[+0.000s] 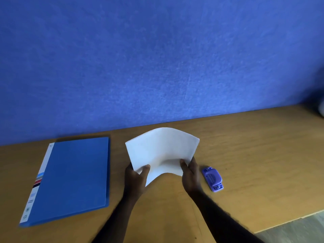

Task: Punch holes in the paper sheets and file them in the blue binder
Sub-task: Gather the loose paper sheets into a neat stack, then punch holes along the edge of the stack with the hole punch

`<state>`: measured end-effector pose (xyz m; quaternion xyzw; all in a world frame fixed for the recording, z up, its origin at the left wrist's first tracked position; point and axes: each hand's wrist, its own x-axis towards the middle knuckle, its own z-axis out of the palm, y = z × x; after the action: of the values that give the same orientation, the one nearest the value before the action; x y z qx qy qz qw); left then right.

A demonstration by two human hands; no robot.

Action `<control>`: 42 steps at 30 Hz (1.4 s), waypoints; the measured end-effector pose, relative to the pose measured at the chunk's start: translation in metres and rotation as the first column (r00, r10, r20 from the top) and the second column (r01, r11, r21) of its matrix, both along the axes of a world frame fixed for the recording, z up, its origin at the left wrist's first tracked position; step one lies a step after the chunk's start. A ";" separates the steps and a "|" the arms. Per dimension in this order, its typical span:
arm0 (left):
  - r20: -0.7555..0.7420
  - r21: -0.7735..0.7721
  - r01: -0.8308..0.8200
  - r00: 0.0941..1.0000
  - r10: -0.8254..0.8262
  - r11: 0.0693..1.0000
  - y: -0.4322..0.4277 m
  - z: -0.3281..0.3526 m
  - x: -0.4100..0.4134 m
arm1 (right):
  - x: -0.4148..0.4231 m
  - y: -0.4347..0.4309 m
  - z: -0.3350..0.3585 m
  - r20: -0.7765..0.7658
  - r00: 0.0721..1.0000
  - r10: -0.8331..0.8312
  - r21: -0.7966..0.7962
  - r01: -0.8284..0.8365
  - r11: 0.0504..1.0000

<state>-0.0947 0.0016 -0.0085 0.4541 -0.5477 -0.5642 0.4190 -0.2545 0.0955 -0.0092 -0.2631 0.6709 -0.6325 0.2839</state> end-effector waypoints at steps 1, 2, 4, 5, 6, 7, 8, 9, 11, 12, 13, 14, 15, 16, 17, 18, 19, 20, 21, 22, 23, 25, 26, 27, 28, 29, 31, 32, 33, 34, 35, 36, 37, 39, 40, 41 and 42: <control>0.004 -0.002 0.010 1.000 -0.010 1.000 0.002 -0.002 -0.001 | -0.001 0.002 -0.003 -0.003 1.000 0.003 0.006 -0.003 1.000; 0.008 0.005 0.022 1.000 -0.022 1.000 0.005 -0.005 -0.002 | -0.002 0.004 -0.007 0.001 1.000 0.006 0.023 -0.006 1.000; 0.016 0.032 0.044 0.999 -0.045 0.998 0.009 -0.010 -0.001 | -0.002 0.008 -0.013 0.005 1.000 0.007 0.062 -0.007 0.998; 0.018 0.037 0.058 0.998 -0.058 0.998 0.009 -0.012 0.000 | -0.004 0.009 -0.014 -0.004 1.000 0.009 0.074 -0.009 0.997; 0.017 0.036 0.078 0.997 -0.079 0.996 0.007 -0.011 0.003 | -0.006 0.009 -0.013 -0.012 1.000 0.013 0.079 -0.012 0.997; 0.018 0.035 0.114 0.993 -0.115 0.993 0.005 -0.010 0.005 | -0.009 0.009 -0.012 -0.012 1.000 0.019 0.084 -0.017 0.996; 0.021 0.035 0.161 0.987 -0.162 0.986 0.003 -0.009 0.008 | -0.013 0.008 -0.011 -0.009 1.000 0.027 0.100 -0.026 0.995; 0.023 0.040 0.206 0.978 -0.207 0.978 0.001 -0.008 0.010 | -0.017 0.008 -0.010 -0.006 0.999 0.035 0.127 -0.034 0.991; 0.013 0.073 0.232 0.972 -0.233 0.970 -0.001 -0.011 0.012 | -0.022 0.009 -0.008 0.009 0.998 0.065 0.203 -0.066 0.977; 0.010 0.102 0.212 0.977 -0.214 0.972 -0.001 -0.014 0.013 | -0.023 0.010 -0.008 0.030 0.996 0.088 0.242 -0.092 0.966; 0.009 0.142 0.193 0.980 -0.197 0.971 0.000 -0.017 0.013 | -0.024 0.011 -0.008 0.056 0.993 0.104 0.278 -0.116 0.954; 0.013 0.191 0.184 0.982 -0.190 0.964 0.001 -0.021 0.014 | -0.025 0.013 -0.007 0.081 0.991 0.111 0.312 -0.131 0.941; 0.016 0.233 0.186 0.981 -0.196 0.954 0.002 -0.025 0.015 | -0.025 0.015 -0.007 0.102 0.989 0.109 0.342 -0.138 0.930; 0.017 0.268 0.194 0.978 -0.206 0.944 0.005 -0.030 0.016 | -0.026 0.017 -0.008 0.118 0.988 0.100 0.372 -0.138 0.918; 0.017 0.289 0.199 0.977 -0.213 0.936 0.008 -0.034 0.017 | -0.026 0.020 -0.009 0.130 0.988 0.089 0.404 -0.134 0.905; 0.021 0.301 0.199 0.976 -0.215 0.933 0.012 -0.039 0.017 | -0.027 0.022 -0.011 0.140 0.987 0.075 0.435 -0.130 0.891; 0.027 0.309 0.196 0.976 -0.215 0.931 0.015 -0.043 0.018 | -0.026 0.024 -0.013 0.149 0.987 0.061 0.462 -0.124 0.878; 0.034 0.313 0.192 0.977 -0.213 0.930 0.018 -0.046 0.018 | -0.026 0.024 -0.014 0.150 0.987 0.049 0.481 -0.116 0.869; 0.041 0.319 0.189 0.976 -0.212 0.929 0.020 -0.049 0.017 | -0.026 0.024 -0.017 0.147 0.988 0.036 0.499 -0.106 0.860; 0.050 0.324 0.181 0.977 -0.208 0.929 0.022 -0.051 0.016 | -0.026 0.025 -0.019 0.146 0.989 0.026 0.520 -0.099 0.848; 0.057 0.320 0.172 0.978 -0.200 0.932 0.024 -0.052 0.014 | -0.026 0.025 -0.020 0.145 0.989 0.021 0.540 -0.097 0.836; 0.070 0.301 0.165 0.978 -0.195 0.939 0.027 -0.053 0.013 | -0.027 0.027 -0.024 0.151 0.988 0.029 0.571 -0.112 0.813; 0.079 0.302 0.163 0.978 -0.195 0.939 0.028 -0.054 0.012 | -0.028 0.028 -0.025 0.152 0.988 0.034 0.587 -0.118 0.801; 0.088 0.309 0.158 0.977 -0.193 0.938 0.029 -0.055 0.011 | -0.029 0.029 -0.028 0.149 0.988 0.038 0.604 -0.121 0.787; 0.097 0.323 0.150 0.977 -0.191 0.935 0.030 -0.057 0.011 | -0.031 0.030 -0.030 0.145 0.989 0.040 0.620 -0.122 0.775; 0.107 0.338 0.141 0.977 -0.187 0.931 0.031 -0.059 0.010 | -0.032 0.031 -0.032 0.141 0.989 0.046 0.632 -0.126 0.765; 0.131 0.354 0.119 0.976 -0.175 0.928 0.032 -0.064 0.010 | -0.035 0.033 -0.033 0.119 0.990 0.077 0.644 -0.136 0.753; 0.141 0.350 0.109 0.976 -0.167 0.930 0.032 -0.066 0.009 | -0.039 0.034 -0.034 0.086 0.991 0.104 0.648 -0.135 0.750; 0.146 0.342 0.102 0.976 -0.160 0.934 0.032 -0.068 0.009 | -0.042 0.035 -0.034 0.042 0.990 0.136 0.655 -0.130 0.745; 0.145 0.336 0.104 0.976 -0.161 0.936 0.032 -0.070 0.009 | -0.047 0.037 -0.033 -0.012 0.986 0.169 0.661 -0.119 0.741; 0.139 0.334 0.111 0.976 -0.165 0.936 0.033 -0.072 0.009 | -0.053 0.040 -0.032 -0.075 0.979 0.192 0.667 -0.093 0.740; 0.133 0.334 0.119 0.976 -0.172 0.935 0.033 -0.073 0.009 | -0.060 0.043 -0.031 -0.155 0.970 0.186 0.665 -0.037 0.746; 0.128 0.336 0.125 0.976 -0.177 0.934 0.034 -0.073 0.009 | -0.068 0.047 -0.029 -0.243 0.958 0.152 0.655 0.046 0.754; 0.136 0.333 0.114 0.977 -0.167 0.936 0.035 -0.074 0.007 | -0.089 0.058 -0.025 -0.384 0.923 0.024 0.596 0.228 0.770; 0.143 0.326 0.108 0.976 -0.162 0.939 0.035 -0.074 0.006 | -0.100 0.064 -0.023 -0.418 0.908 -0.035 0.571 0.293 0.767; 0.150 0.324 0.104 0.976 -0.160 0.940 0.036 -0.075 0.005 | -0.111 0.071 -0.023 -0.432 0.899 -0.063 0.571 0.327 0.753; 0.155 0.325 0.101 0.975 -0.158 0.940 0.037 -0.074 0.004 | -0.121 0.076 -0.024 -0.428 0.902 -0.054 0.603 0.329 0.727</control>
<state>-0.0902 0.0382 -0.0827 0.5266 -0.5148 -0.6278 0.2520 -0.3754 0.1718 -0.0334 -0.1906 0.9166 -0.3159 0.1542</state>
